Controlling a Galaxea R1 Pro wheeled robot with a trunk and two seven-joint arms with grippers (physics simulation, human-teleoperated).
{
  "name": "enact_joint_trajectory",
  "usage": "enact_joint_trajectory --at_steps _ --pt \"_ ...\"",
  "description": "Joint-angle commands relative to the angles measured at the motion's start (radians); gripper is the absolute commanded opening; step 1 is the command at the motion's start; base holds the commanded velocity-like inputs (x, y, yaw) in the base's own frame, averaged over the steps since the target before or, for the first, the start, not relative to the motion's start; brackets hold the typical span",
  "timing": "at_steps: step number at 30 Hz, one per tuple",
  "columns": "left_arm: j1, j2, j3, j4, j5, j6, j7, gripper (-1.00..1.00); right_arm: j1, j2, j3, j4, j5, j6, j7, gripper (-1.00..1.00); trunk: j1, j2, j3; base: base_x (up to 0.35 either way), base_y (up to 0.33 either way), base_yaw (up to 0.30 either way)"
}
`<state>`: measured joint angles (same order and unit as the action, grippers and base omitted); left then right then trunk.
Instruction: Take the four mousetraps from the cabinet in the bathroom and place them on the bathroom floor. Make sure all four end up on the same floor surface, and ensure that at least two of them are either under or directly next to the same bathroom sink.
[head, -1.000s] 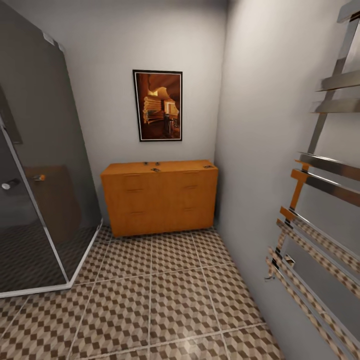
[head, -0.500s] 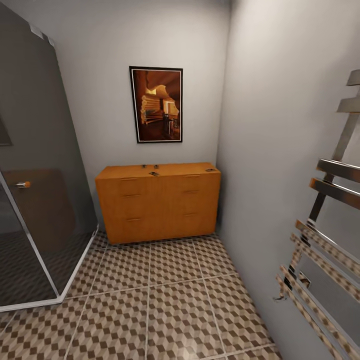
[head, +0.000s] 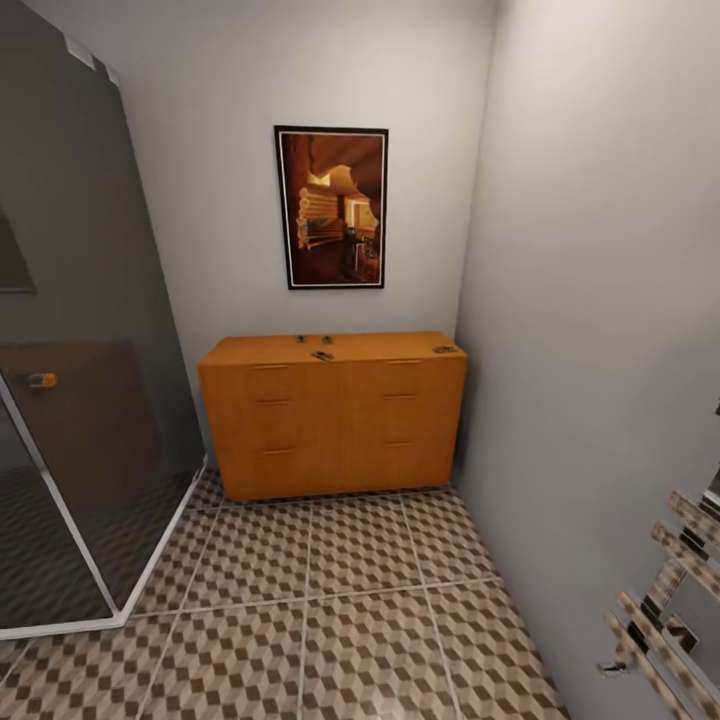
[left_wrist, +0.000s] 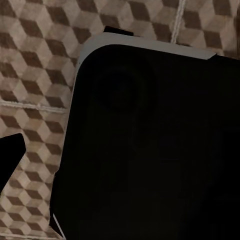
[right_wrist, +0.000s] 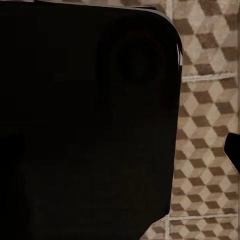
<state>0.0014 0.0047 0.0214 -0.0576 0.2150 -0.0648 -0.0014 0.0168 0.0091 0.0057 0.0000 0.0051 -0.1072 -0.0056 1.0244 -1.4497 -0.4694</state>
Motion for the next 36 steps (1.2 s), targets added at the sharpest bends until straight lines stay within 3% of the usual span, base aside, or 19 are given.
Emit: enact_joint_trajectory --at_steps 1,36 --pt "0.000 0.000 0.002 -0.001 0.004 -0.002 0.000 1.00 0.000 0.000 0.000 0.000 0.000 -0.003 -0.001 1.00 0.001 0.000 -0.001 0.318 0.000 0.010" --pt "0.000 0.000 0.000 -0.001 0.004 -0.001 0.000 1.00 0.000 0.000 -0.001 0.000 0.002 -0.004 -0.001 1.00 0.001 0.000 -0.001 0.318 0.000 0.001"
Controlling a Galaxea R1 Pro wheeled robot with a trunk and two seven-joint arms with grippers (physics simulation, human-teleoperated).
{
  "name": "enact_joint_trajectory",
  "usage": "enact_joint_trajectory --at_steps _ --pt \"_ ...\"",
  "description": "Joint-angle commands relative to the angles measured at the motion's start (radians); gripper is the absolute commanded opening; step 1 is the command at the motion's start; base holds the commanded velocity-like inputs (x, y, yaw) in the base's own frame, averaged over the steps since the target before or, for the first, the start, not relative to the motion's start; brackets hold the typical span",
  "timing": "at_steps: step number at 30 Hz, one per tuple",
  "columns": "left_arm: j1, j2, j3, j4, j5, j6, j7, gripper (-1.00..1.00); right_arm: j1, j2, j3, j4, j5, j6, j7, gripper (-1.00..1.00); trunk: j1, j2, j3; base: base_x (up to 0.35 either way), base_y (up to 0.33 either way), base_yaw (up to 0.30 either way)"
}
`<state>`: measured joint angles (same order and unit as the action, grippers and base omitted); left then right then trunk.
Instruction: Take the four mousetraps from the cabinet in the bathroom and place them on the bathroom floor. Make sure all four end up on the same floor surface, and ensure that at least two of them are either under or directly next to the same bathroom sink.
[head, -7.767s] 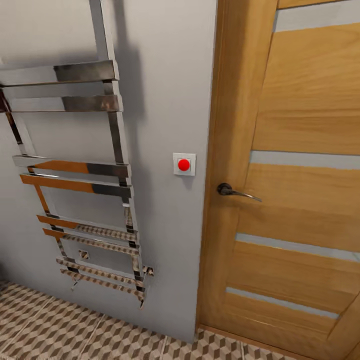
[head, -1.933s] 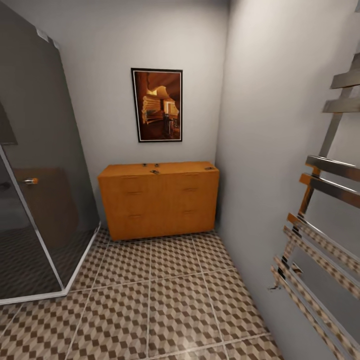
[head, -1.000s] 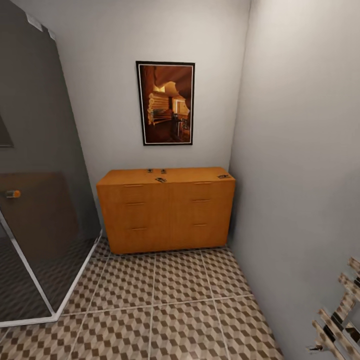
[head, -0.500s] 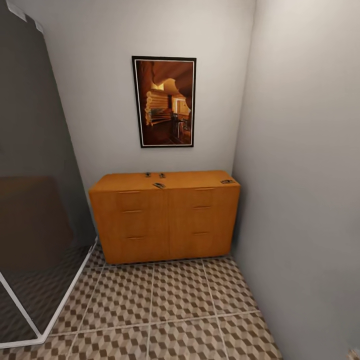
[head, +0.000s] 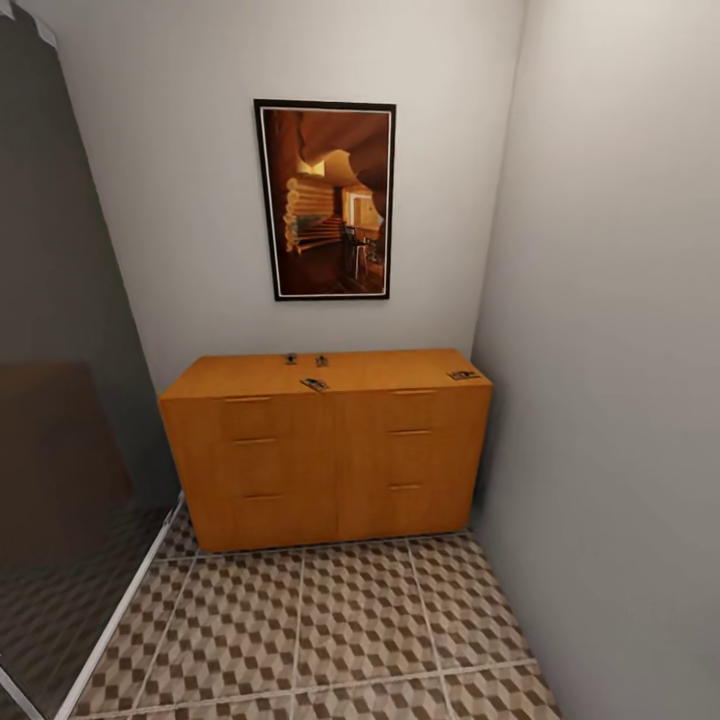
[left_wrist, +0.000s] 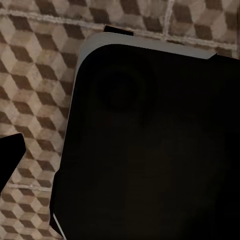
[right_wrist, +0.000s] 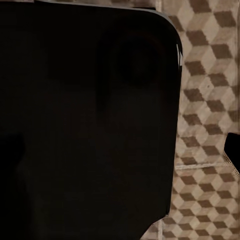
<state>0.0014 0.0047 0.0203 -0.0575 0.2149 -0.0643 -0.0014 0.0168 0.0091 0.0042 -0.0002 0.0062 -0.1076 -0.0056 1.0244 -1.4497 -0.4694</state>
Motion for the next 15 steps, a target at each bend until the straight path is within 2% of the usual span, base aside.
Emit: enact_joint_trajectory --at_steps 1,15 --pt "0.000 0.000 0.001 -0.001 0.005 -0.002 0.000 1.00 0.000 0.000 0.000 0.000 0.001 -0.003 -0.001 1.00 0.001 0.000 -0.001 0.318 0.000 0.000" --pt "0.000 0.000 0.001 -0.001 0.004 -0.002 0.000 1.00 0.000 0.000 0.001 0.000 -0.001 -0.004 -0.001 1.00 0.001 0.000 -0.001 0.318 0.000 0.000"
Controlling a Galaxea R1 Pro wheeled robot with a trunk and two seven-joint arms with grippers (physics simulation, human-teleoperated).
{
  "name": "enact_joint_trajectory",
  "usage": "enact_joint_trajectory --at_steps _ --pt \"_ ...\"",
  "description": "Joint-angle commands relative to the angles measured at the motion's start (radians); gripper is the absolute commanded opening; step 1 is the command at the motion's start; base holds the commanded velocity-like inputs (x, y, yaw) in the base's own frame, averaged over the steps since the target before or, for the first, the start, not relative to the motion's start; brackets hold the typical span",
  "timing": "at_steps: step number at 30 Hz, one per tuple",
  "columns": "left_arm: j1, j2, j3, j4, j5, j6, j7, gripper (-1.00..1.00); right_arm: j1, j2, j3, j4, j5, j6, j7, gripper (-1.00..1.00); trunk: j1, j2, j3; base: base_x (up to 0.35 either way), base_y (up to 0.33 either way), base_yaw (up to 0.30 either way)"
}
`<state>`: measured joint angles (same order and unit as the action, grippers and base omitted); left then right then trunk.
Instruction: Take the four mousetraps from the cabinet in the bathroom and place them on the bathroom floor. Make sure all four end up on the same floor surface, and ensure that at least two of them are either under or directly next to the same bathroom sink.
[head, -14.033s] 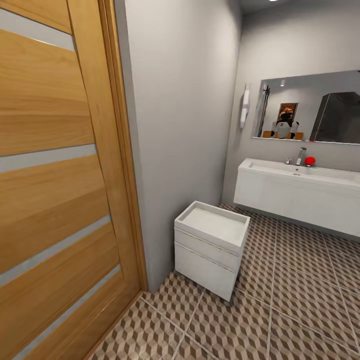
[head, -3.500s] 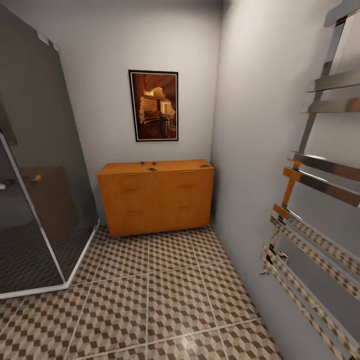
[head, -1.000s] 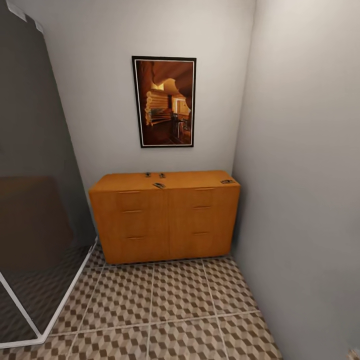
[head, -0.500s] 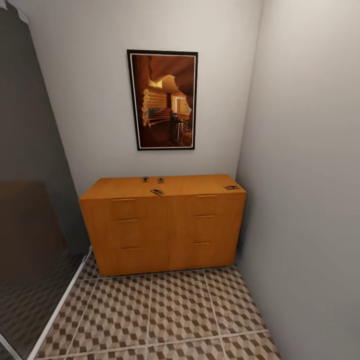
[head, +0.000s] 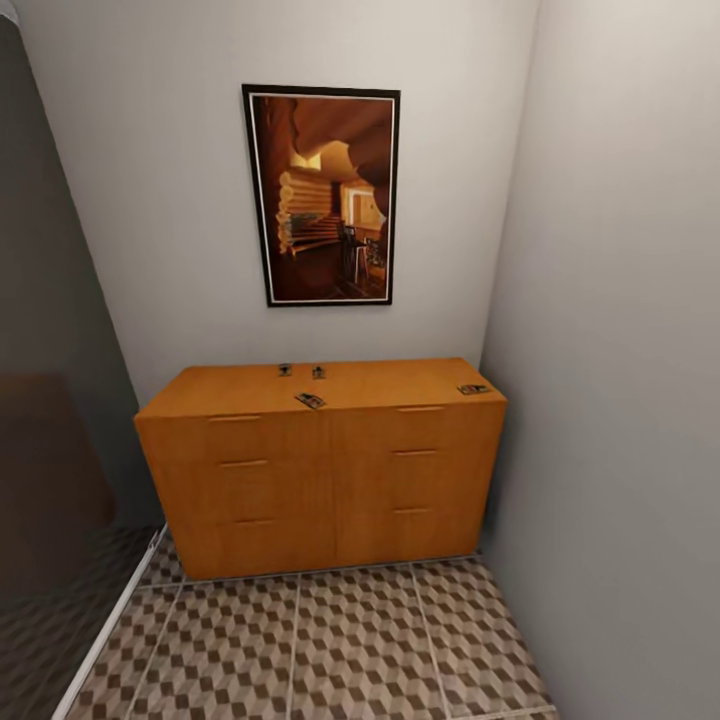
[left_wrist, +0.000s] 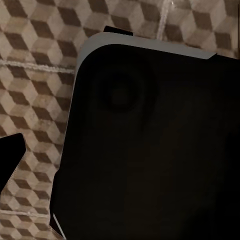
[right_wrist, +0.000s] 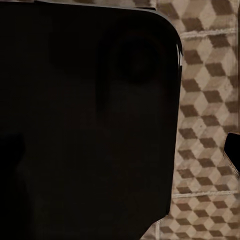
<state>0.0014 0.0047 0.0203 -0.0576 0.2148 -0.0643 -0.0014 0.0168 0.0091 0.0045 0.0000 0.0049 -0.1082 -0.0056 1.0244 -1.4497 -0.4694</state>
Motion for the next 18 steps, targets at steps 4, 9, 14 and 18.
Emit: enact_joint_trajectory --at_steps 4,9,14,18 --pt "0.000 0.000 0.001 -0.001 0.005 -0.002 0.000 1.00 0.000 0.000 0.000 0.000 0.000 -0.004 -0.001 1.00 0.001 0.000 -0.001 0.318 0.000 0.000" --pt "0.000 0.000 0.002 -0.001 0.004 -0.002 0.000 1.00 0.000 0.000 0.000 0.000 0.000 -0.004 -0.001 1.00 0.001 0.000 -0.001 0.318 0.000 0.000" --pt "0.000 0.000 0.002 -0.001 0.003 -0.002 0.000 1.00 0.000 0.000 0.000 0.000 0.000 -0.004 -0.001 1.00 0.001 0.000 -0.001 0.318 0.000 0.000" --pt "0.000 0.000 0.002 -0.001 0.003 -0.002 0.000 1.00 0.000 0.000 0.000 0.000 0.001 -0.003 -0.001 1.00 0.001 0.000 -0.001 0.318 0.000 0.000"
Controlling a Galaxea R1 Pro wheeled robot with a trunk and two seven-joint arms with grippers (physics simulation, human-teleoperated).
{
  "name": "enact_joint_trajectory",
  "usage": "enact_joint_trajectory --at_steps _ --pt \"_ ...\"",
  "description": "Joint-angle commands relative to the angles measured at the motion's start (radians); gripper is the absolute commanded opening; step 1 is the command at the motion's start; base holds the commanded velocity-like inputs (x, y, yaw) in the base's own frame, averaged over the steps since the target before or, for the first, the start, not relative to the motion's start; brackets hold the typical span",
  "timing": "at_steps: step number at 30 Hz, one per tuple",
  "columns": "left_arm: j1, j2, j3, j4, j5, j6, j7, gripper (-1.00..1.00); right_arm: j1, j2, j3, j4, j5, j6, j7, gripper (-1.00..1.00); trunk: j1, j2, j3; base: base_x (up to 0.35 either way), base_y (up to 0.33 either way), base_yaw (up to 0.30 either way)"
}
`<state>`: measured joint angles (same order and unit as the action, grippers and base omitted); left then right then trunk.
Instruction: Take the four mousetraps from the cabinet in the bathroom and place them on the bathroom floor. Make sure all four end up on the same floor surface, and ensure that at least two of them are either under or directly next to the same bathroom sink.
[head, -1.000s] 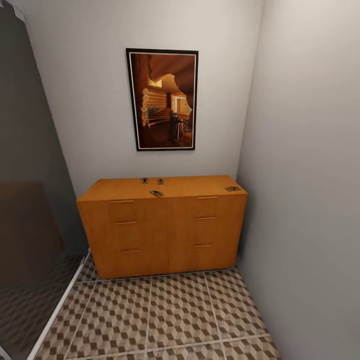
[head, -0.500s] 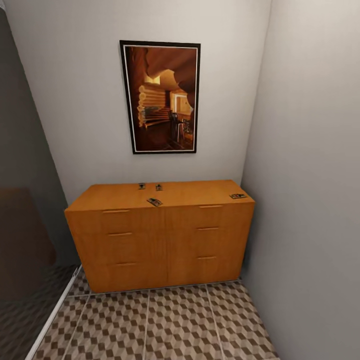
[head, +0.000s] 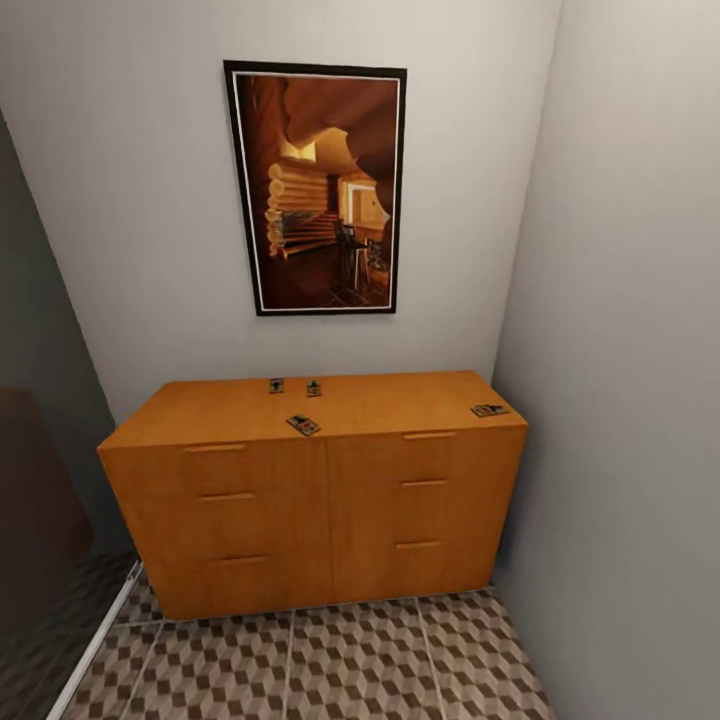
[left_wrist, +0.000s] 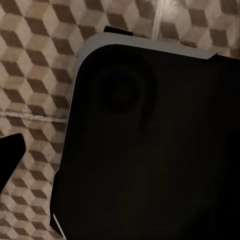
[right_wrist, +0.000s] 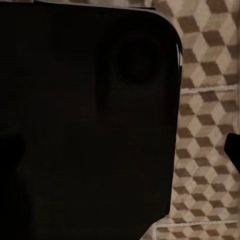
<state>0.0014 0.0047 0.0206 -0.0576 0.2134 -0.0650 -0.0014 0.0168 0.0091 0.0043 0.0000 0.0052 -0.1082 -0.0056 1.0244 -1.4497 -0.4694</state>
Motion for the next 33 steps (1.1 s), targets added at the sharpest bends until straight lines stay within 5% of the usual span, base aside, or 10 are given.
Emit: enact_joint_trajectory --at_steps 1,10,33 --pt "0.000 0.000 0.001 -0.001 0.004 -0.002 0.000 1.00 0.000 0.000 0.000 0.000 0.001 -0.003 -0.001 1.00 0.001 0.000 -0.001 0.318 0.000 0.000" --pt "0.000 0.000 0.004 -0.001 0.002 -0.009 0.000 1.00 0.000 0.000 0.000 0.000 0.002 -0.003 -0.001 1.00 0.001 0.000 -0.001 0.249 0.000 0.000" --pt "0.000 -0.002 0.003 -0.001 0.002 -0.011 0.001 1.00 0.000 -0.002 -0.001 0.000 0.002 -0.002 -0.001 1.00 0.001 0.000 -0.001 0.013 0.000 0.000"
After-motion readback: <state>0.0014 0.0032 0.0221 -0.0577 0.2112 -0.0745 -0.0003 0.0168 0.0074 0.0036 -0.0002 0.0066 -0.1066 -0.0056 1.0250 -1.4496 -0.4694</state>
